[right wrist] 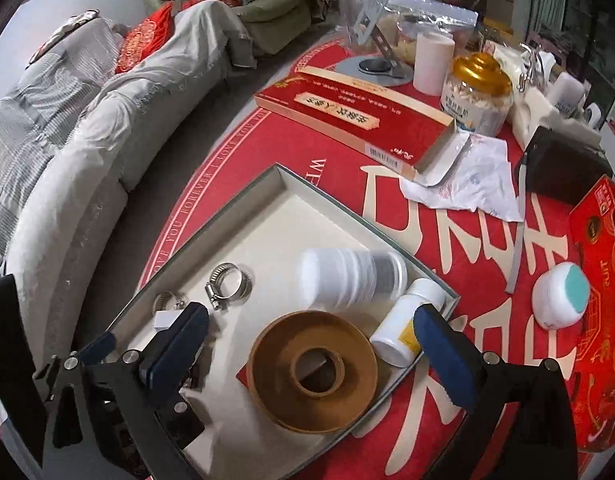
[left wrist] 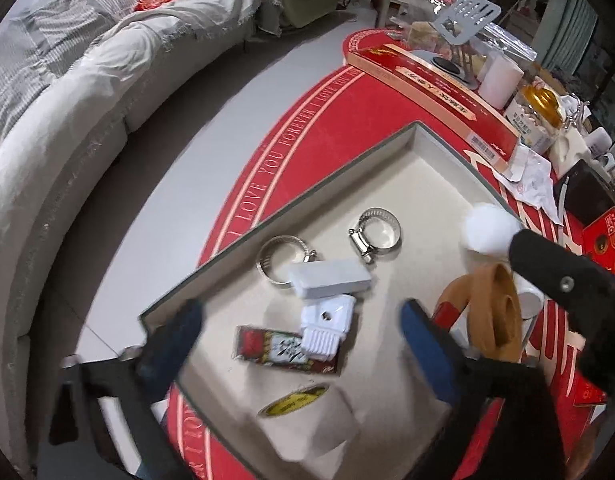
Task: Organize rigid objects
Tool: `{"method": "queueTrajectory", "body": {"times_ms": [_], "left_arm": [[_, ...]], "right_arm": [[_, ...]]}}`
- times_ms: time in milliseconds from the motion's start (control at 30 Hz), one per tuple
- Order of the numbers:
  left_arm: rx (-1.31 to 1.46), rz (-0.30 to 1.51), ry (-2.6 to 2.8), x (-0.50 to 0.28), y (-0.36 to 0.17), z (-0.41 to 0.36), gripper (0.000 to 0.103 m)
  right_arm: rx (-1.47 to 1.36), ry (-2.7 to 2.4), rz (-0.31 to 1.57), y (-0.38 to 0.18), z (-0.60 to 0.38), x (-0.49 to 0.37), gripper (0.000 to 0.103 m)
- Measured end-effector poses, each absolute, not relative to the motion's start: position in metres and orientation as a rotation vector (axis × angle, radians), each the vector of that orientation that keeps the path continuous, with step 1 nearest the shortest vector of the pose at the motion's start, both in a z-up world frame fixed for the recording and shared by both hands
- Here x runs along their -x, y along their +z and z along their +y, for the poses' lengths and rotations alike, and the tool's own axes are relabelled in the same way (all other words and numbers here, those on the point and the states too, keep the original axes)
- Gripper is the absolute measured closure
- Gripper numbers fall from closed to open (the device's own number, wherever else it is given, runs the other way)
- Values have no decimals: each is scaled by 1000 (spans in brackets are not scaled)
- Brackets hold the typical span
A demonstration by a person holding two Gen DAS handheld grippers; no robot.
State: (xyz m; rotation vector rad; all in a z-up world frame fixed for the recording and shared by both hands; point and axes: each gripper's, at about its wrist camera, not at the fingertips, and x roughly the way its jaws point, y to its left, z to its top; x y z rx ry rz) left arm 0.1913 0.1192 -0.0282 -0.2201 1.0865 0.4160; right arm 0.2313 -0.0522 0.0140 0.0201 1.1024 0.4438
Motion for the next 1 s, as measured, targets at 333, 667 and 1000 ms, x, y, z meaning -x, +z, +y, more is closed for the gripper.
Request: {"method": "queueTrajectory", "body": {"times_ms": [333,667,1000], "left_arm": [[324,981,314,-143,19,113,0],[296,1135,454,-114,29,110,0],[273,1088,473,-103,53,110,0]], "right_arm": [[-140,450,1003,57,-86,-189,0],[-78,452,1163,74,-90,-158,0],[-34,466,1204,92,-74,-151,0]]}}
